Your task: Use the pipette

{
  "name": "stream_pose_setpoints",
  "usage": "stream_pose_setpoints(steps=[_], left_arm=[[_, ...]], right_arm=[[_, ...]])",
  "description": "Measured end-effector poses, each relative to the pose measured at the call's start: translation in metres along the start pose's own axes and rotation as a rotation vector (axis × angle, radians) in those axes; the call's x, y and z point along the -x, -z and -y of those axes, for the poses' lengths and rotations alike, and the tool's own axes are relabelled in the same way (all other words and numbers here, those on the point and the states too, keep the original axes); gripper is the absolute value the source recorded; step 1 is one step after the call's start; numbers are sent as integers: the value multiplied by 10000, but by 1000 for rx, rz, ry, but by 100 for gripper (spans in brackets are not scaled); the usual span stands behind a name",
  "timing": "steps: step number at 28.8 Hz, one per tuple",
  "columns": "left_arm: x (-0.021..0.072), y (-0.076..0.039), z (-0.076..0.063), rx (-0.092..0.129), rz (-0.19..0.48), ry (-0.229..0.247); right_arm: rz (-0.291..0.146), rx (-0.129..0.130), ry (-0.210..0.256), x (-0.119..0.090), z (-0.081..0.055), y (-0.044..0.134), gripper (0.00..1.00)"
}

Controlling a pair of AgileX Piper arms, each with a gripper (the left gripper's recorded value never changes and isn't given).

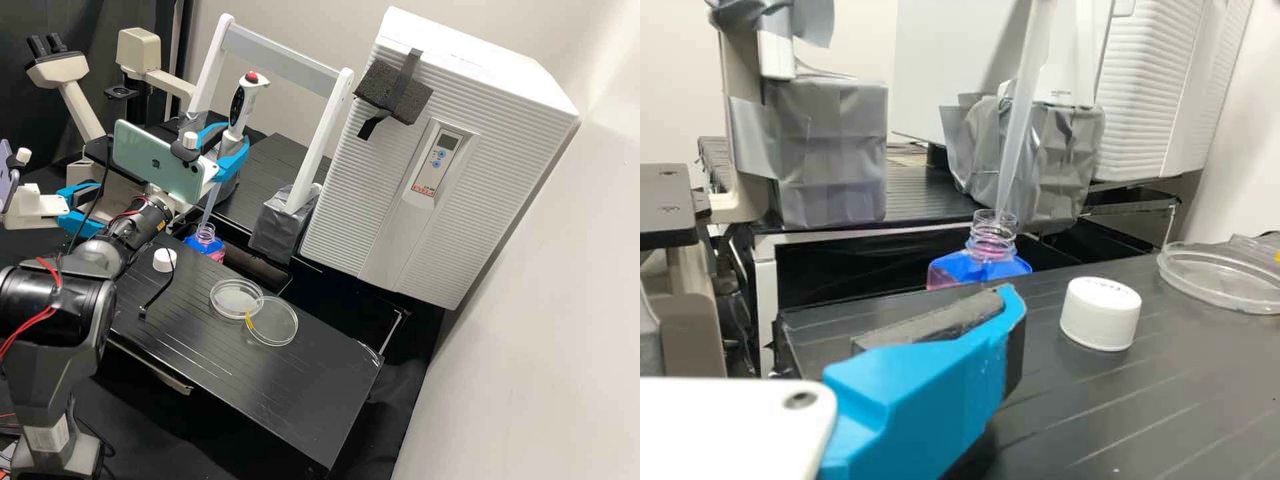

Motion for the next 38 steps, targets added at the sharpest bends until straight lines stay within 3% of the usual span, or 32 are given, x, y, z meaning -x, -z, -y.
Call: stream_pose_setpoints(steps=[7,9,16,19,24,28,29,34,38], left_arm=[[-2,-15,6,2,6,0],[-2,-15,6,2,6,0],[-9,-46,36,2,18,11],[-15,-76,42,-4,35,15],[-31,-111,36,-11,54,15],[-36,-149,44,-13,69,18],[-37,-162,48,-13,74,20],[-54,-205,43,-14,90,17],[-63,-235,42,-14,101,16]], right_arm=[[-35,-60,-87,30,-295,58,0],[-52,-75,-85,56,-360,39,0],[-136,-90,-39,207,-674,-87,0],[-145,-109,-42,262,-811,-208,0],[-92,-144,-68,352,-1020,-470,0],[-46,-185,-95,416,-1165,-657,0],[-31,-206,-111,445,-1216,-709,0],[2,-258,-150,493,-1304,-807,0],[-3,-282,-145,521,-1325,-809,0]])
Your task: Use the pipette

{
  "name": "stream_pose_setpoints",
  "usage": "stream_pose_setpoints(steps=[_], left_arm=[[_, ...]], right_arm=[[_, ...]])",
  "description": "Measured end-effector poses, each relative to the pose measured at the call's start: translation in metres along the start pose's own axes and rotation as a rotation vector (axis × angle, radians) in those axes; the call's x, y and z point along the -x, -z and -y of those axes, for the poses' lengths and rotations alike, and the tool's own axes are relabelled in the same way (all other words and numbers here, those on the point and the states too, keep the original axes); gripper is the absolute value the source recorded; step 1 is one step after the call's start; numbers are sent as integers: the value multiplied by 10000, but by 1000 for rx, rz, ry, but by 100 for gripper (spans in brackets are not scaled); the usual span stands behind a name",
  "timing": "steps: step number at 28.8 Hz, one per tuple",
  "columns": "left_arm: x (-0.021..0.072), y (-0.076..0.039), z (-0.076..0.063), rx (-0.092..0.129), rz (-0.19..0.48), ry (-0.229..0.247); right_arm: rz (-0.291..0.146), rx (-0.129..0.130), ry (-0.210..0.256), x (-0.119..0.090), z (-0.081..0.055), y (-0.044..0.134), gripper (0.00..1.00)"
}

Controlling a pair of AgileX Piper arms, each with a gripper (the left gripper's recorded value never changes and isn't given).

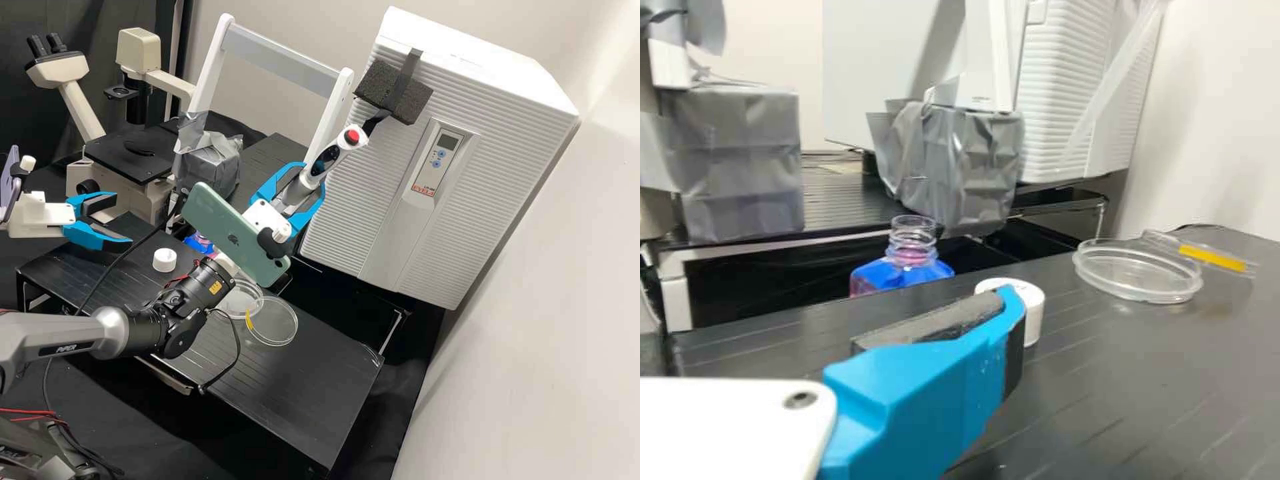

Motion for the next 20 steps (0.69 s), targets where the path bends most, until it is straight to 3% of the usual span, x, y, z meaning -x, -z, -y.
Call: stream_pose_setpoints(steps=[3,7,9,11,13,16,17,19,20], left_arm=[[-2,-22,8,0,8,3],[-2,-25,9,0,9,3],[-3,-36,13,0,13,5],[-6,-56,19,0,20,7],[-7,-75,26,0,27,9],[-7,-79,27,0,29,10],[-7,-79,27,0,29,10],[-7,-79,27,0,29,10],[-7,-79,27,0,29,10]], right_arm=[[-1,-14,19,27,18,0,0],[2,-11,40,47,41,-10,0],[6,-3,43,63,38,-20,0],[13,27,40,72,15,-27,0],[25,80,28,85,-18,-33,0],[40,183,2,125,-85,-18,0],[42,247,-20,146,-135,4,0],[40,298,-53,173,-207,44,0],[38,312,-74,187,-244,65,0]])
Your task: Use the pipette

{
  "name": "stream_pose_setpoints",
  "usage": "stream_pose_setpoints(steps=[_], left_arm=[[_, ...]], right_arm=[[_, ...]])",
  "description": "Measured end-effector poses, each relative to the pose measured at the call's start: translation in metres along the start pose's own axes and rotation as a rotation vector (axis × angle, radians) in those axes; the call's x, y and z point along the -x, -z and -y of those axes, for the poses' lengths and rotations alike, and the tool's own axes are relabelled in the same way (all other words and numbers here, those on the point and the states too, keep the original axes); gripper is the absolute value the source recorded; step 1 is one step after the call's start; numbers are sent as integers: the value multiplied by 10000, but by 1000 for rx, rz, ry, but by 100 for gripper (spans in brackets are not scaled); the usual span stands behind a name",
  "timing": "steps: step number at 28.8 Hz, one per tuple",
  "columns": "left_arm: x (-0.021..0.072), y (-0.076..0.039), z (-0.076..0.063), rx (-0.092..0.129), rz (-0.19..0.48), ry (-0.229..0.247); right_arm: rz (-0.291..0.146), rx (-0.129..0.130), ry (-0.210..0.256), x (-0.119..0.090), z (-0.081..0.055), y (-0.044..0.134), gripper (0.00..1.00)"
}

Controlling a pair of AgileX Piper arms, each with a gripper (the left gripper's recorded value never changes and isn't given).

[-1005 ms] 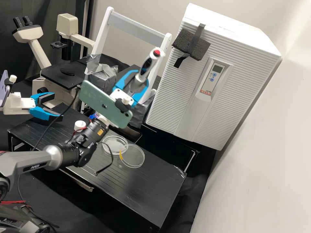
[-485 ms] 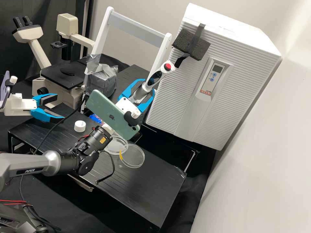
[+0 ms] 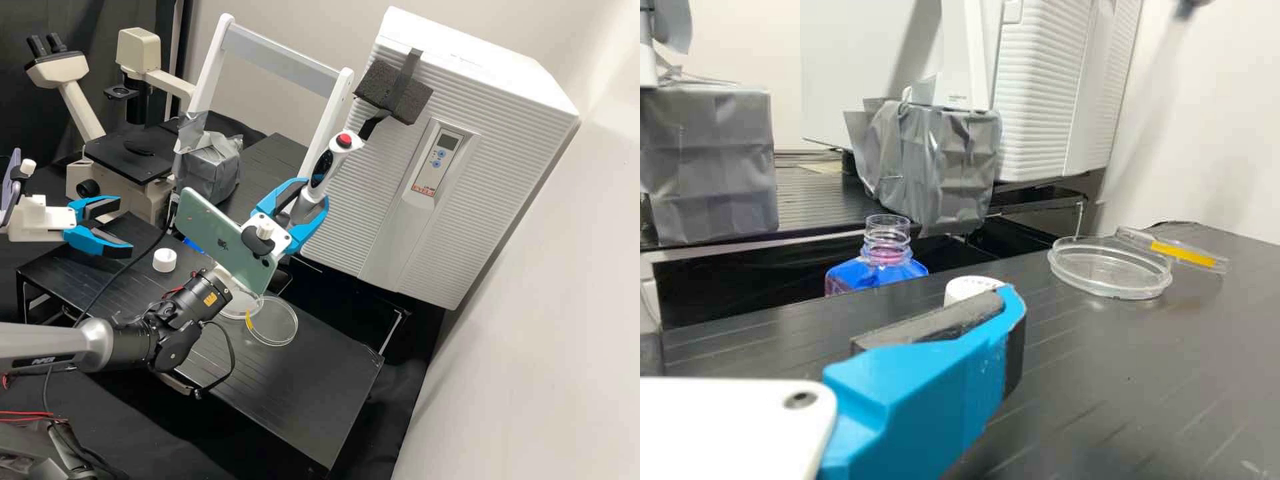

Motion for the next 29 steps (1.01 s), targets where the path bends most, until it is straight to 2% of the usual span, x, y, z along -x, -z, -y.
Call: stream_pose_setpoints(steps=[3,7,10,13,14,15,17,18,19,23,26,29], left_arm=[[0,0,0,0,0,0],[8,22,-9,0,-8,-3],[31,49,-3,1,-17,-6],[43,53,2,2,-17,-8],[45,53,1,2,-15,-10],[45,52,0,2,-15,-12],[45,52,0,2,-15,-12],[45,52,0,2,-15,-12],[45,52,0,2,-15,-12],[45,52,0,2,-15,-12],[44,46,2,2,-13,-11],[42,21,12,2,-4,-8]], right_arm=[[-25,19,-53,47,-96,95,0],[-81,18,-76,83,-143,221,0],[-128,-10,-46,63,-89,318,0],[-165,-39,14,53,16,398,0],[-172,-38,32,54,49,417,0],[-183,-24,65,57,106,445,0],[-202,3,97,64,164,480,0],[-206,27,110,66,188,490,0],[-213,62,122,70,217,506,0],[-221,150,127,80,237,526,0],[-222,174,123,99,215,547,0],[-233,168,125,111,218,573,0]])
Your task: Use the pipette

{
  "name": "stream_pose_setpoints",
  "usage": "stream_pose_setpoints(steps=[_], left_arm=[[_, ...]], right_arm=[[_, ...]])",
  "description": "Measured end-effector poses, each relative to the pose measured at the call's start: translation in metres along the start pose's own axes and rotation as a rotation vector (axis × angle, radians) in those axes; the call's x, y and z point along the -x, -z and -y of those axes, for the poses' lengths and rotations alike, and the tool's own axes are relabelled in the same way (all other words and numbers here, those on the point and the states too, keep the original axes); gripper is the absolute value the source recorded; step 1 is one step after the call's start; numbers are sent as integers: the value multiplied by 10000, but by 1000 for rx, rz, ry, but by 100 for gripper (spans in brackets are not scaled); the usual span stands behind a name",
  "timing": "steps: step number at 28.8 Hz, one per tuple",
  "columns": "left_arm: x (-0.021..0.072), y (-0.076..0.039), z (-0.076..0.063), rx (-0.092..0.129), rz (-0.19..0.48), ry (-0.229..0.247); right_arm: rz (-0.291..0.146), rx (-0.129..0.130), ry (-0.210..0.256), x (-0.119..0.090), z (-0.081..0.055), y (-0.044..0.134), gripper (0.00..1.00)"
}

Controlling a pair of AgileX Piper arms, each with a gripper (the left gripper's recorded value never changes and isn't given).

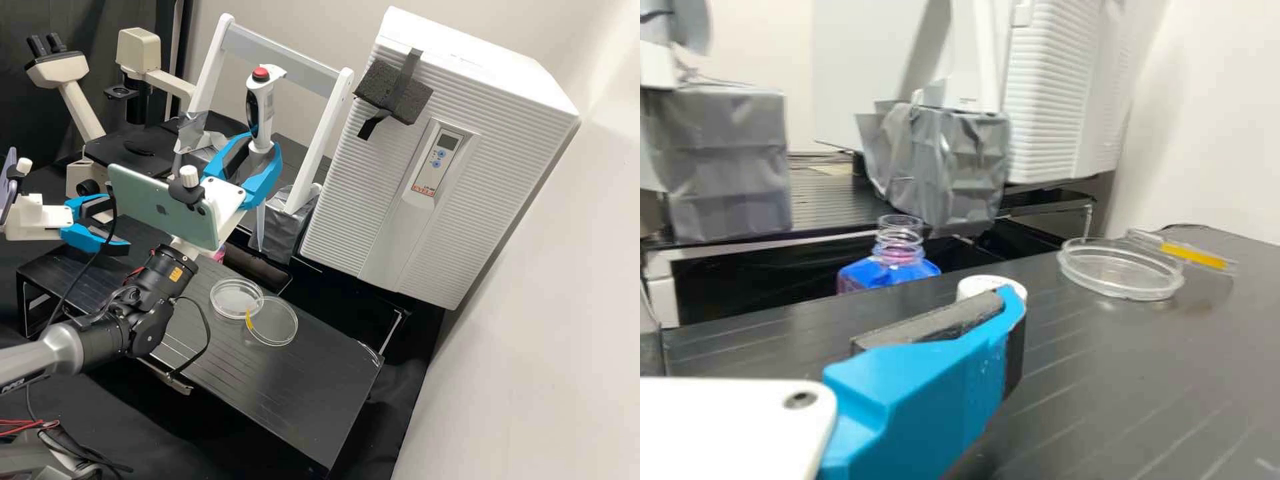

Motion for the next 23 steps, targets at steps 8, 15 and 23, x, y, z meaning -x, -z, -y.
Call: stream_pose_setpoints(steps=[8,15,23], left_arm=[[-20,-33,-9,-3,15,-3],[-43,-77,-18,-4,32,-8],[-51,-117,-11,-4,47,-5]], right_arm=[[-62,-33,79,4,131,119,0],[23,-17,126,15,211,-30,0],[89,-56,146,24,243,-140,0]])
